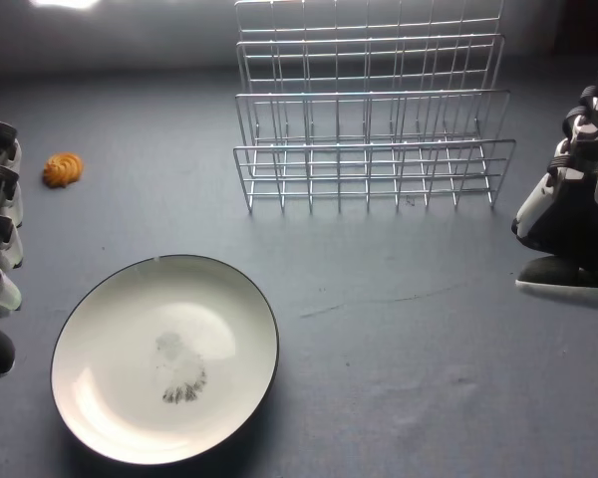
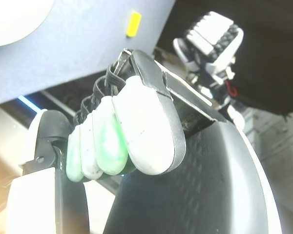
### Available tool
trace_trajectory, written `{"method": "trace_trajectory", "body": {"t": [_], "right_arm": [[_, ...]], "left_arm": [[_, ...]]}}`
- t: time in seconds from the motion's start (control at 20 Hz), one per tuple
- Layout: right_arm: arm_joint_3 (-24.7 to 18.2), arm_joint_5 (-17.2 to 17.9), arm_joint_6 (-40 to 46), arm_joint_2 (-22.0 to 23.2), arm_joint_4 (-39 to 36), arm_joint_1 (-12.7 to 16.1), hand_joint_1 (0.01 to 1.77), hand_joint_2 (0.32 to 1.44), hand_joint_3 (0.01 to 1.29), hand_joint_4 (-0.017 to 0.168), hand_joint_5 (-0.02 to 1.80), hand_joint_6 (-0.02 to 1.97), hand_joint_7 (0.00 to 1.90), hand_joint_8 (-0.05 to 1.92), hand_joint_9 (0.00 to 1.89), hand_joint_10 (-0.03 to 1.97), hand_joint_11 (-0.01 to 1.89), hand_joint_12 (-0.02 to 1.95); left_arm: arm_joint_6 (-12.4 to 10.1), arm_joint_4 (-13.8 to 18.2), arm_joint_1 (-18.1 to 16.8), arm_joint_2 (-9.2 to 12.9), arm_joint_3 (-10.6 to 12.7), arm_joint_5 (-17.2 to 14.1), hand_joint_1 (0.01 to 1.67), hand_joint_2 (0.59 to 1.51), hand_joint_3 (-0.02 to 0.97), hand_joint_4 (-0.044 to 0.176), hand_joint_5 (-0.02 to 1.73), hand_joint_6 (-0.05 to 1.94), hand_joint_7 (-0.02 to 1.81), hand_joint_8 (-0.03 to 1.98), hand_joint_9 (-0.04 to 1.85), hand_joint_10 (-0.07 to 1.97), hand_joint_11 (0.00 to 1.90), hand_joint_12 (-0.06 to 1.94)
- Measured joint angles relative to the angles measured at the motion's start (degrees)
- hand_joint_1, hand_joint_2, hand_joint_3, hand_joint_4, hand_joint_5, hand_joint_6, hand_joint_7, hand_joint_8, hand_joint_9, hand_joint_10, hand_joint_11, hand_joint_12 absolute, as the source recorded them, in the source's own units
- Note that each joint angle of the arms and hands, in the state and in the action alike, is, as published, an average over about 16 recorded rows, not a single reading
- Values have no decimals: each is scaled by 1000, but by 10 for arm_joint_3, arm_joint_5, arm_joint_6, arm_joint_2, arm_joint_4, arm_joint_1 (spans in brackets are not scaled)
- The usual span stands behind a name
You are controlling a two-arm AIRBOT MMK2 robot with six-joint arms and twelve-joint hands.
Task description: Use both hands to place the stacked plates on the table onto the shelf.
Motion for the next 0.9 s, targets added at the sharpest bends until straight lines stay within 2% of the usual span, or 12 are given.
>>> {"method": "trace_trajectory", "body": {"t": [0.2, 0.4, 0.65, 0.75, 0.9], "right_arm": [[0, 5, 0, 0, 0, 0, 243, 1179, 34, 11, 477, 758, 592, 723, 621, 745, 756, 711], [0, 10, -3, 1, 4, 0, 425, 1100, 29, 10, 359, 566, 443, 540, 463, 553, 564, 525], [0, 31, -10, 1, 20, -3, 617, 977, 18, 5, 52, 80, 73, 65, 76, 67, 124, 46], [0, 40, -14, 1, 28, -6, 739, 937, 17, 7, 19, 19, 21, 10, 19, 7, 33, -3], [-1, 49, -13, 1, 40, -11, 923, 882, 17, 7, 20, 18, 19, 16, 17, 7, 18, -6]], "left_arm": [[1, 2, 1, 0, 3, -1, 209, 1128, 29, 7, 632, 634, 670, 672, 700, 626, 758, 641], [1, 4, 1, 0, 4, -1, 161, 1120, 22, 7, 499, 466, 521, 496, 534, 465, 566, 475], [2, 8, 2, -1, 4, -3, 20, 1106, -2, 4, 150, 16, 129, 25, 113, 18, 102, 23], [0, 10, 1, -1, 3, -4, 21, 1100, 0, 5, 122, -5, 96, -3, 61, 5, 29, 8], [-5, 14, -2, -1, 0, -3, 22, 1091, 0, 5, 118, -10, 91, -9, 52, 6, 18, 3]]}}
